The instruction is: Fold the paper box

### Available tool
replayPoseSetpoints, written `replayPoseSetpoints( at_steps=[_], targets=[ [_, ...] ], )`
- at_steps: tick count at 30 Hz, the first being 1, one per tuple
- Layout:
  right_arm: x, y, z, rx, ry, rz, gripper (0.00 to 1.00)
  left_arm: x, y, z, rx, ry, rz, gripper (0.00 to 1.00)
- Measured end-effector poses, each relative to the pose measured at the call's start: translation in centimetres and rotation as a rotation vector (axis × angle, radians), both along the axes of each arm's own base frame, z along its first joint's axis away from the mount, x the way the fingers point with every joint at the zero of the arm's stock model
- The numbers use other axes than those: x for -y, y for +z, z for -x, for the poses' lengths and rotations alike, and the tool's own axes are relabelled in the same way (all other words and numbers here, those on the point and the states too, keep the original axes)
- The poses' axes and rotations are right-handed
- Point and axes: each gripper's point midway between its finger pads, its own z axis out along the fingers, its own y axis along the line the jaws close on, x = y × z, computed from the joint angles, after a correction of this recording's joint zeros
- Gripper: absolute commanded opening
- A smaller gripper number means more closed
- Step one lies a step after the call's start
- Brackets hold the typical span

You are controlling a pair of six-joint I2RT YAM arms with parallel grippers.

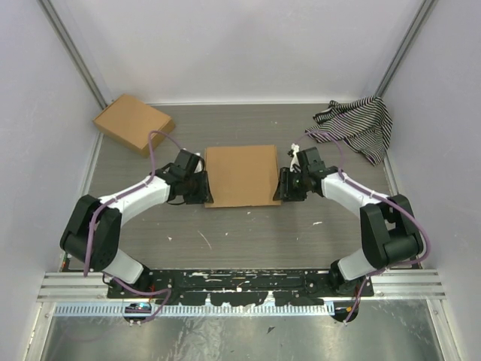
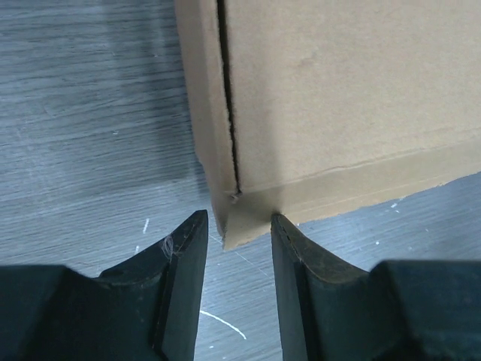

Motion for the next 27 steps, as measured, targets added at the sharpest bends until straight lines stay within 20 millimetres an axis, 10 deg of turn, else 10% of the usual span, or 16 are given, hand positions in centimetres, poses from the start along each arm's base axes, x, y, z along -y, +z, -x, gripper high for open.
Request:
replayPoseSetpoints(
  at_steps=[7, 12, 19, 27],
  targets=[
    [0.4, 1.8, 0.0, 0.135, -0.023, 0.001, 0.46, -1.0, 0.1, 0.0, 0.057, 0.013, -0.034, 0.45],
    [-1.8, 6.3, 0.3, 0.286, 0.036, -0.039, 0.04, -1.0, 6.5, -0.3, 0.236, 0.017, 0.044, 0.46],
    [-7.0, 8.1, 1.7, 0.340, 0.144, -0.129, 0.01, 1.0, 13.0, -4.1, 0.425, 0.022, 0.140, 0.51],
    [-13.8, 5.3, 4.3, 0.379, 0.260, -0.225, 0.01, 5.4, 4.9, -11.1, 0.295, -0.005, 0.070, 0.49]
  ],
)
